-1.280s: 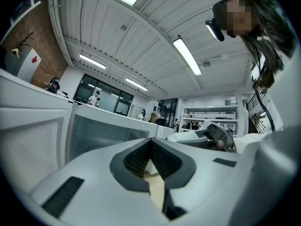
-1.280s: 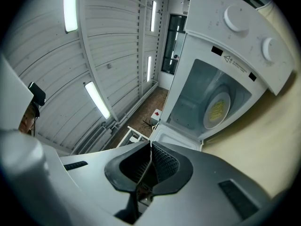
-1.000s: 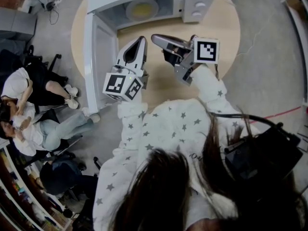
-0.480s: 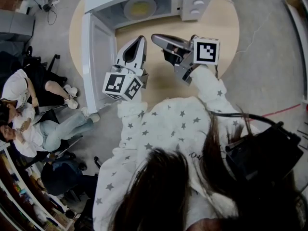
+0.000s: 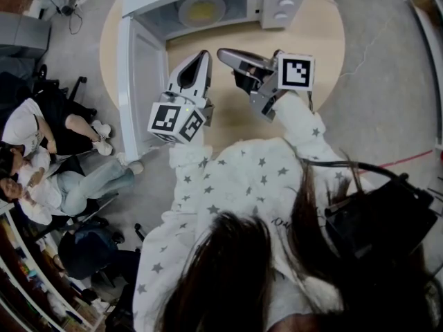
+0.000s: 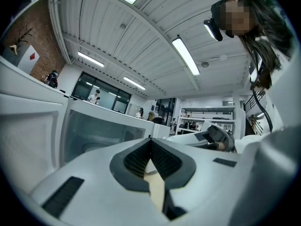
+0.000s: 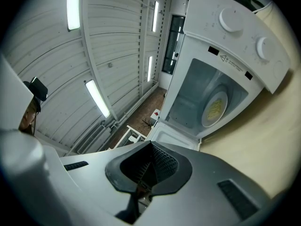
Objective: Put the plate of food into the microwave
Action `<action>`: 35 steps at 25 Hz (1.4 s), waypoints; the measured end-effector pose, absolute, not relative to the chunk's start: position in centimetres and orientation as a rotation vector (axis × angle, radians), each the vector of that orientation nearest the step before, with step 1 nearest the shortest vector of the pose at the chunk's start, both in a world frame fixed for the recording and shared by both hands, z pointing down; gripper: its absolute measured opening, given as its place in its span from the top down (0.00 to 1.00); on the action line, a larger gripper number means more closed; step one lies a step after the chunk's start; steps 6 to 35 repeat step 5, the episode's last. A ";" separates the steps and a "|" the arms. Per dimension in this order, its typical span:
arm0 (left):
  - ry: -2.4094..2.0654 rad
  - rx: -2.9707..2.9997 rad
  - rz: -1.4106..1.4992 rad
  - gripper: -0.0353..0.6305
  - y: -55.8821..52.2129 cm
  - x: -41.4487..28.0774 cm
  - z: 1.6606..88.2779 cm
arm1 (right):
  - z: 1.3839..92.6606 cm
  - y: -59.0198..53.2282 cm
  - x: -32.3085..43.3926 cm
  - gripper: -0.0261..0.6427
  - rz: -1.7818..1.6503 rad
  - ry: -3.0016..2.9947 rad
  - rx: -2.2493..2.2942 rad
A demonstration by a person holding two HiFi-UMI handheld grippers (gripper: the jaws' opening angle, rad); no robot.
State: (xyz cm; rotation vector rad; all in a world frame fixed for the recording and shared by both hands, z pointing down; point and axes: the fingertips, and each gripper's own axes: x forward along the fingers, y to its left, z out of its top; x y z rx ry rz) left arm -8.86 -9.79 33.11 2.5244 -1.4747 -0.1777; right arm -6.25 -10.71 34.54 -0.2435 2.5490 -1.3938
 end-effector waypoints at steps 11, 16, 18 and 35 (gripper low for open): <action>-1.481 2.527 -0.178 0.94 -9.9 -8.9 33.1 | 34.6 -11.0 -6.5 0.95 -1.392 2.557 -0.239; -1.481 2.527 -0.178 0.94 -9.9 -8.9 33.1 | 34.6 -11.0 -6.5 0.95 -1.392 2.557 -0.239; -1.481 2.527 -0.178 0.94 -9.9 -8.9 33.1 | 34.6 -11.0 -6.5 0.95 -1.392 2.557 -0.239; -1.481 2.527 -0.178 0.94 -9.9 -8.9 33.1 | 34.6 -11.0 -6.5 0.95 -1.392 2.557 -0.239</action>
